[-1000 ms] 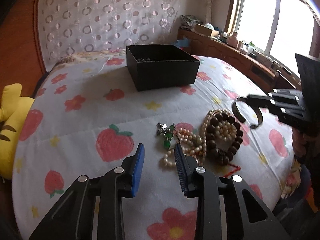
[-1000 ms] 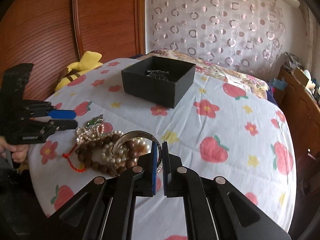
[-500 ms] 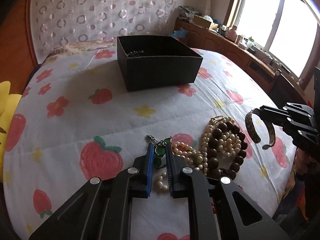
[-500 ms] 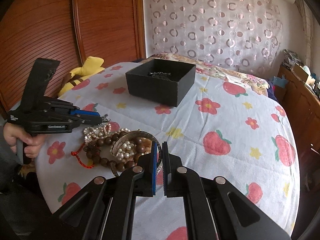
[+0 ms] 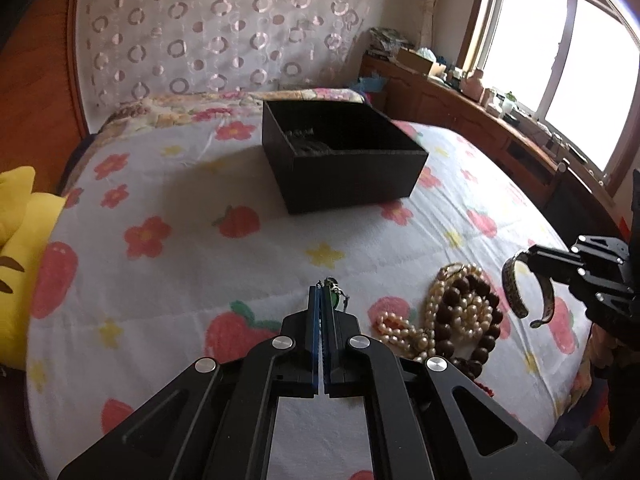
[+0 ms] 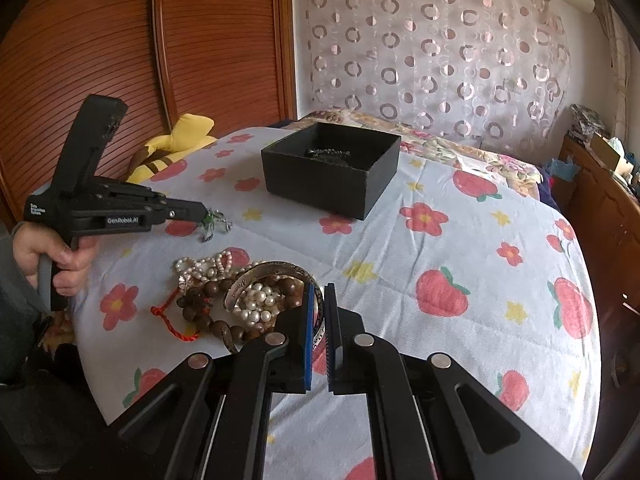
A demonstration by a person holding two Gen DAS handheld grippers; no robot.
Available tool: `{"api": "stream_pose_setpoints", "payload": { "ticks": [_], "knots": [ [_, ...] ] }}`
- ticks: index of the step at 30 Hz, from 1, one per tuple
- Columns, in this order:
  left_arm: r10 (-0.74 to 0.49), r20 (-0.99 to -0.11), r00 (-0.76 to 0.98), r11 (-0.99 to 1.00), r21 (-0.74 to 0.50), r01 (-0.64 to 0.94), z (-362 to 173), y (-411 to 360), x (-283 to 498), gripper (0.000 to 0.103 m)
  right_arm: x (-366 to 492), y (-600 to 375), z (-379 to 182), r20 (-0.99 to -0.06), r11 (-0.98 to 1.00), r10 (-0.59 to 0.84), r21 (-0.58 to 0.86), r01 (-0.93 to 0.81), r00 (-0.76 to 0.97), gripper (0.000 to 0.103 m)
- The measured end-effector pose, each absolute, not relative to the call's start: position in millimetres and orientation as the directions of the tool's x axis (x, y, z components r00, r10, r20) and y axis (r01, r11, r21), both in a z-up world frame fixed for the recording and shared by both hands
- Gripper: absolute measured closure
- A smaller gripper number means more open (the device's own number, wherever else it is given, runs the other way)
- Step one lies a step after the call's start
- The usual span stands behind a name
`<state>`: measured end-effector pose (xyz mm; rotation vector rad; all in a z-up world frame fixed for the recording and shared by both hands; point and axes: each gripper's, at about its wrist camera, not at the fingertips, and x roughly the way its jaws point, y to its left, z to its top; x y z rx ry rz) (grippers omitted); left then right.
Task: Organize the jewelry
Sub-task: 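Grasp the green gem pendant with the left tool, then drop the green pendant into the box with the left tool while the right drops the bangle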
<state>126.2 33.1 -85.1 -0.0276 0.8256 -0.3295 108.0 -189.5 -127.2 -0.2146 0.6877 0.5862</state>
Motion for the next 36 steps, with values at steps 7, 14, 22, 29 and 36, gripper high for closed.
{"api": "stream_pose_setpoints", "payload": {
  "ticks": [7,14,22,29,36],
  "knots": [
    [-0.304,-0.665,0.683,0.948,-0.139,0.286,-53.9,31.3,124.7,0.103,116.8,-192.0,-118.3,-0.637,0.825,0.434,-0.003,-0.565,0.637,0.097],
    [-0.312,-0.628,0.713,0.946,-0.137,0.294,-29.1,25.1,138.8,0.103,146.0,-189.4,-102.1,-0.611,0.840,0.419,-0.019,-0.542,0.671,0.097],
    [-0.301,-0.611,0.732,0.948,-0.108,0.300,-6.7,10.5,163.9,0.103,195.7,-171.2,-81.3,-0.591,0.855,0.404,-0.028,-0.518,0.698,0.097],
    [-0.282,-0.617,0.735,0.951,-0.078,0.300,-2.5,0.4,177.7,0.103,234.9,-147.3,-83.3,-0.606,0.862,0.380,-0.041,-0.505,0.699,0.097],
    [-0.262,-0.630,0.731,0.955,-0.060,0.291,-7.2,-3.6,187.2,0.103,263.3,-127.3,-91.6,-0.623,0.872,0.346,-0.061,-0.485,0.701,0.097]
  ]
}}
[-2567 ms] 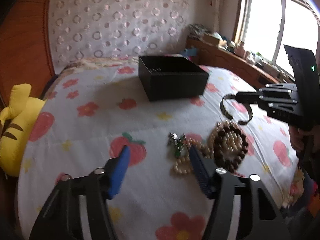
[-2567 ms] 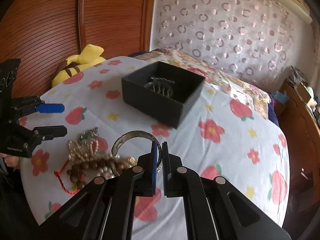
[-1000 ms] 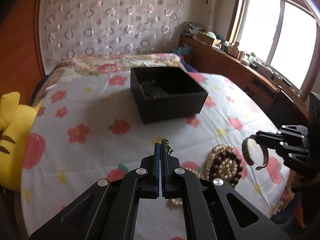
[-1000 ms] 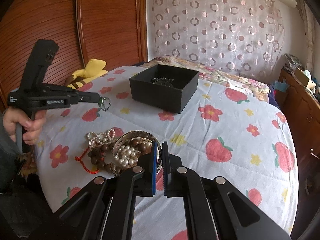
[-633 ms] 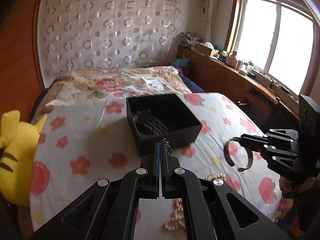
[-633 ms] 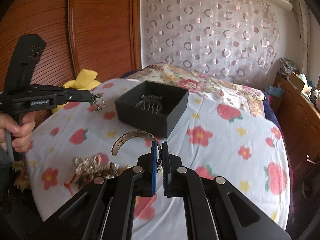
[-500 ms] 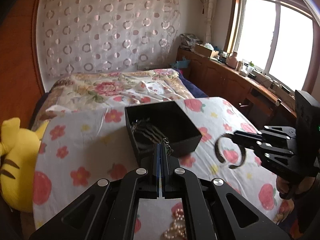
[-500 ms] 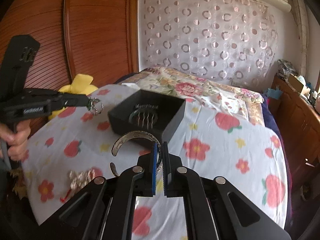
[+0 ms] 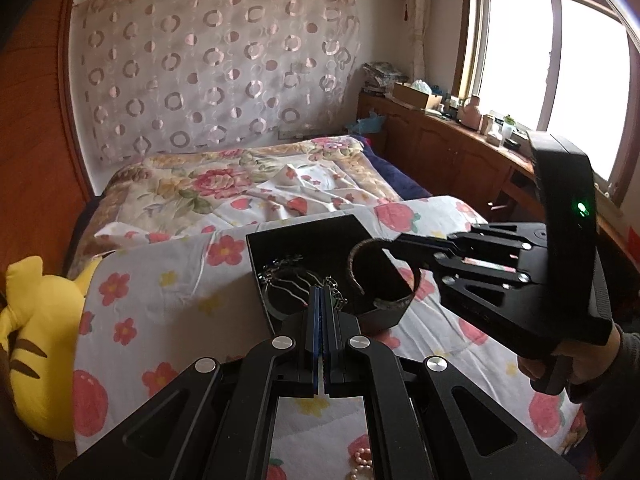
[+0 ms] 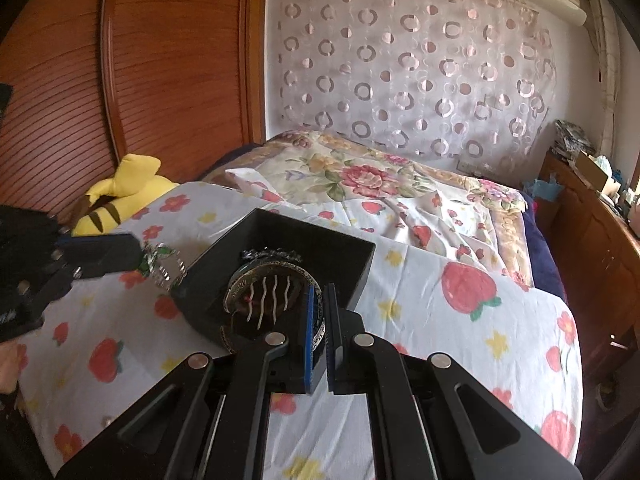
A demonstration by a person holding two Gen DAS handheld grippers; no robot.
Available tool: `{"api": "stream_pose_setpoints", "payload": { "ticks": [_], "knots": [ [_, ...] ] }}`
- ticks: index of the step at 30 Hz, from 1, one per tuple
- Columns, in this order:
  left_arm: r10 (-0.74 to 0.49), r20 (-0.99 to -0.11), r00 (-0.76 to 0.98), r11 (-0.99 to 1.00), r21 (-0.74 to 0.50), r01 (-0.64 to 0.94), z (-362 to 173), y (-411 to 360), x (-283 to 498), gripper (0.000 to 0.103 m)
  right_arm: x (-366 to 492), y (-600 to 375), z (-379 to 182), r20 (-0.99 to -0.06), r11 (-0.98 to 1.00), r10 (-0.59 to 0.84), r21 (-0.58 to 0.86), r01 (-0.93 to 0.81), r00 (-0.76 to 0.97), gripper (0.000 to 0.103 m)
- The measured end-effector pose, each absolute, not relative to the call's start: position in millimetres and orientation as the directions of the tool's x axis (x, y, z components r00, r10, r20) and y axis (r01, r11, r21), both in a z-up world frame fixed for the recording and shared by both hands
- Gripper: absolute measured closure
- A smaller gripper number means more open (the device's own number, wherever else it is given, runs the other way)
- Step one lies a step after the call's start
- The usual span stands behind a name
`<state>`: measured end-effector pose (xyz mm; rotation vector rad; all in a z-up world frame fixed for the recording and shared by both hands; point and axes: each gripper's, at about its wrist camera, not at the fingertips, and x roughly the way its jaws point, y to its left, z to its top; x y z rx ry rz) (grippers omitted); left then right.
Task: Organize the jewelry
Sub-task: 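Drop the green pendant into the box with the left tool while the right drops the bangle, then withdraw both tools from the box back toward the jewelry pile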
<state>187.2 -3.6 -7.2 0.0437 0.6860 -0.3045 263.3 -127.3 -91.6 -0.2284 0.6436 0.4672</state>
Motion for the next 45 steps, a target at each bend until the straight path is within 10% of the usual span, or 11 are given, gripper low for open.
{"api": "stream_pose_setpoints", "payload": {
  "ticks": [31,45],
  "knots": [
    [-0.182,-0.693,0.698,0.973,-0.023,0.230,-41.1,-21.3,251.9,0.102,206.2,-168.0,-97.2,-0.619,0.846,0.413,-0.010,-0.533,0.668,0.093],
    [-0.179,-0.653,0.736,0.971,0.001,0.237,-52.2,-2.8,172.5,0.045,160.4,-174.2,-131.0,-0.667,0.810,0.460,0.046,-0.585,0.585,0.093]
  ]
}}
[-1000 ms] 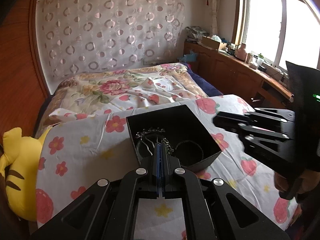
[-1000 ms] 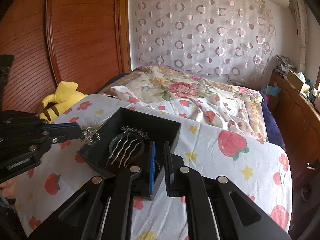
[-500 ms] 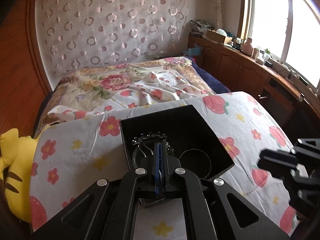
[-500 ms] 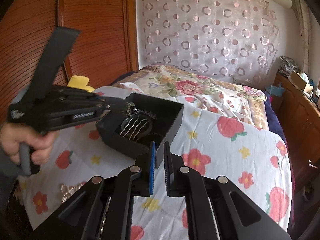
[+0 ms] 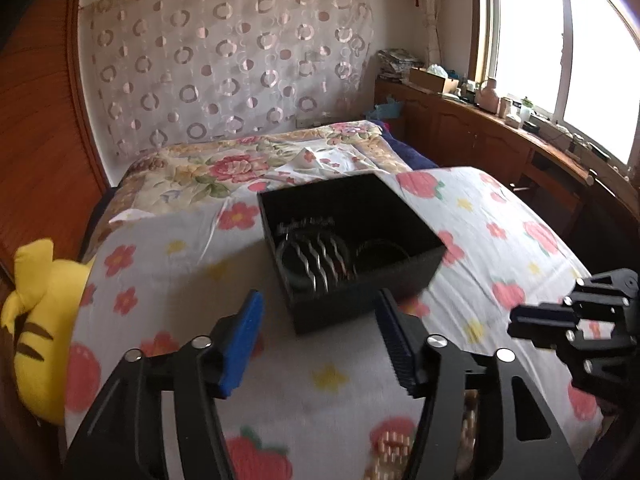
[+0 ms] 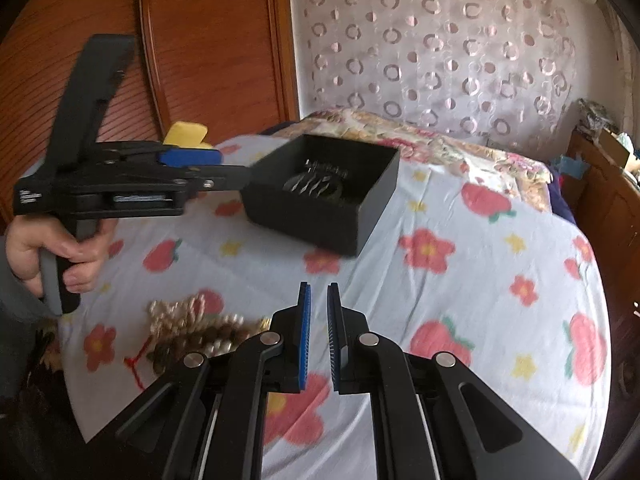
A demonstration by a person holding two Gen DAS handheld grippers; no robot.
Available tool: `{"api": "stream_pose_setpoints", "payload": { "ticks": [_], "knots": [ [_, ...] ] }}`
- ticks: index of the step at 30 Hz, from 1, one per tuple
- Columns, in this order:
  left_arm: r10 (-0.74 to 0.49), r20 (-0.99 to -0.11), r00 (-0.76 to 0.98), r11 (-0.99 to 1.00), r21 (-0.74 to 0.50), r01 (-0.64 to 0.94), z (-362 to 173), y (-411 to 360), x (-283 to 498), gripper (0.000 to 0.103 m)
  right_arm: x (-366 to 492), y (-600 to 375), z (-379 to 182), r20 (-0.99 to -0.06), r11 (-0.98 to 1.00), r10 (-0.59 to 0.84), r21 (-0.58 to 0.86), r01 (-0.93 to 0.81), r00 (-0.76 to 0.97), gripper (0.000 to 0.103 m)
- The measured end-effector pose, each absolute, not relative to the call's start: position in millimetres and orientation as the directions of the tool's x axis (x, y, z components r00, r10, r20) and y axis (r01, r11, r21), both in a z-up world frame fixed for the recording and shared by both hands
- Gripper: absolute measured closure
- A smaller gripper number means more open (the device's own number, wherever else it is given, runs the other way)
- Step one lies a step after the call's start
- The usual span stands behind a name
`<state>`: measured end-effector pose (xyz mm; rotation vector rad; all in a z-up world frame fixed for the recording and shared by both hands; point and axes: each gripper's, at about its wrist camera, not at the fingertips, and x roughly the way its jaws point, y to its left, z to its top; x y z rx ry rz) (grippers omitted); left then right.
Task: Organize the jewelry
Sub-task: 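Withdraw both tools from the box back toward the jewelry pile, then grasp the dark wooden bead bracelet with the right tool and lift it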
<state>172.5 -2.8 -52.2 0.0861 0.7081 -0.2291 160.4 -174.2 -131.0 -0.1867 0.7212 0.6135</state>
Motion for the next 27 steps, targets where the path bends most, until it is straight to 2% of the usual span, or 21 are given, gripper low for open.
{"api": "stream_pose_setpoints", "payload": {
  "ticks": [4,5,6,15,19,23,27],
  "knots": [
    [-0.181,-0.648,0.740,0.972,-0.005,0.234,-60.5,4.3,145.6,0.042,144.8,-174.9,-137.1,-0.674,0.797,0.480,0.066,-0.600,0.562,0.093],
    [-0.182,-0.646,0.741,0.973,-0.009,0.231,-62.5,6.5,140.0,0.034,140.1,-174.4,-139.0,-0.677,0.793,0.484,0.072,-0.605,0.554,0.093],
    [-0.187,-0.643,0.743,0.973,-0.016,0.231,-64.9,9.4,132.4,0.032,137.3,-174.6,-139.9,-0.678,0.791,0.488,0.077,-0.607,0.550,0.093],
    [-0.189,-0.631,0.752,0.976,-0.037,0.214,-74.1,26.6,90.3,0.028,121.7,-176.5,-159.5,-0.712,0.790,0.489,0.118,-0.601,0.503,0.093],
    [-0.183,-0.628,0.756,0.979,-0.048,0.198,-75.0,33.8,82.2,0.028,123.6,-177.1,-160.7,-0.713,0.798,0.492,0.139,-0.587,0.500,0.089],
    [-0.174,-0.628,0.759,0.982,-0.058,0.178,-76.9,42.5,74.1,0.028,125.0,-172.6,-161.1,-0.722,0.804,0.477,0.128,-0.580,0.501,0.078],
    [-0.171,-0.628,0.759,0.984,-0.073,0.161,-78.0,48.1,70.7,0.027,132.7,-172.0,-161.5,-0.732,0.806,0.482,0.155,-0.572,0.481,0.077]
  ]
}}
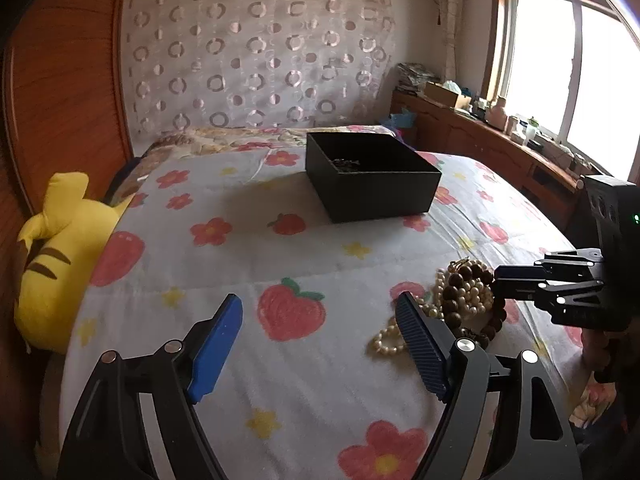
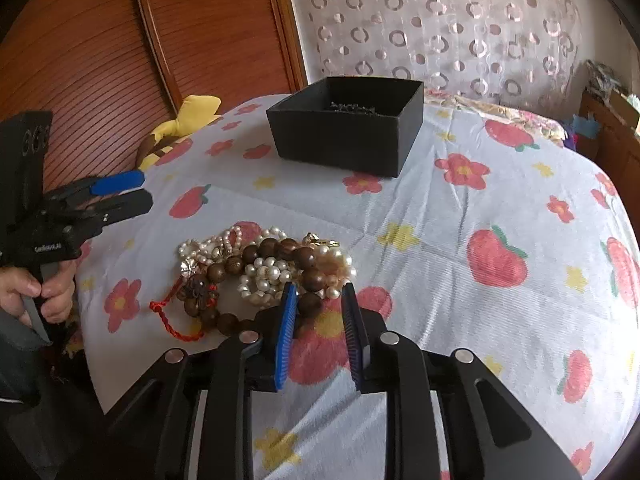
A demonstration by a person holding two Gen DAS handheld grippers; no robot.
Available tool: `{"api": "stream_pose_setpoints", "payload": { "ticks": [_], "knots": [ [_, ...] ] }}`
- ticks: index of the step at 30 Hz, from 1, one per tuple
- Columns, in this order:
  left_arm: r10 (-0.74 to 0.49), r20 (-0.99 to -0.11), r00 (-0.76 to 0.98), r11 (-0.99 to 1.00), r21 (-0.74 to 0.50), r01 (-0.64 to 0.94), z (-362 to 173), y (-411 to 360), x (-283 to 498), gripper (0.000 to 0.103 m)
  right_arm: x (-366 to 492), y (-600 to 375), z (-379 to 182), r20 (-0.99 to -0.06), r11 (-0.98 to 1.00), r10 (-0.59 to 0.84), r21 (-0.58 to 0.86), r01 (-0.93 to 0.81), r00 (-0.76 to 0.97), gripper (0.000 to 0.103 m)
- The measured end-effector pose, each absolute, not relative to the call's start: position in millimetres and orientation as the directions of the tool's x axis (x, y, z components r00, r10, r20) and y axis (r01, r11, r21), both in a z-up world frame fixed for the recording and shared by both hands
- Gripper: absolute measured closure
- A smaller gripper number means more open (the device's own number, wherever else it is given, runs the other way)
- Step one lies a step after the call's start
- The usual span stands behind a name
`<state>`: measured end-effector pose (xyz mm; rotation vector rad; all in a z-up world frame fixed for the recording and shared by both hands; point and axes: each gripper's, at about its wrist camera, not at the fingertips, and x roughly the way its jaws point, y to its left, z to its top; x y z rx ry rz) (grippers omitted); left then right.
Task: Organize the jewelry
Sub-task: 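Grasp the dark wooden bead bracelet with the right tool and lift it, then move the left tool toward the pearl necklace while the right tool holds the bracelet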
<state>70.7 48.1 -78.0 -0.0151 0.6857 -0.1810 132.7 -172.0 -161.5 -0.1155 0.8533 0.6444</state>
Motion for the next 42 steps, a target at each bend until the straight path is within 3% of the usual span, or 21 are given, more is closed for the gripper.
{"api": "stream_pose_setpoints", "payload": {
  "ticks": [9,10,12,28,36,42],
  "knots": [
    [-0.177,-0.628,0.757,0.983,-0.073,0.169,-80.7,49.8,63.8,0.027,140.4,-166.1,-165.9,-0.754,0.794,0.508,0.222,-0.566,0.417,0.077],
    [-0.178,-0.629,0.757,0.983,-0.073,0.171,-81.0,49.1,62.6,0.027,139.6,-166.1,-166.2,-0.752,0.788,0.517,0.232,-0.570,0.409,0.087],
    [-0.177,-0.631,0.755,0.983,-0.070,0.172,-81.6,47.2,62.3,0.027,136.1,-166.8,-164.6,-0.745,0.791,0.517,0.227,-0.567,0.422,0.088],
    [-0.223,-0.665,0.713,0.968,-0.067,0.240,-90.7,24.5,60.1,0.027,94.3,-186.4,-78.5,-0.548,0.787,0.544,0.072,-0.613,0.635,0.088],
    [-0.255,-0.692,0.675,0.954,-0.068,0.291,-98.1,12.3,61.1,0.066,90.1,-206.1,-79.0,-0.543,0.804,0.529,0.075,-0.589,0.653,0.088],
    [-0.260,-0.709,0.656,0.955,-0.088,0.283,-99.5,15.1,74.5,0.080,92.5,-207.4,-92.3,-0.558,0.810,0.526,0.099,-0.578,0.642,0.088]
  ]
}}
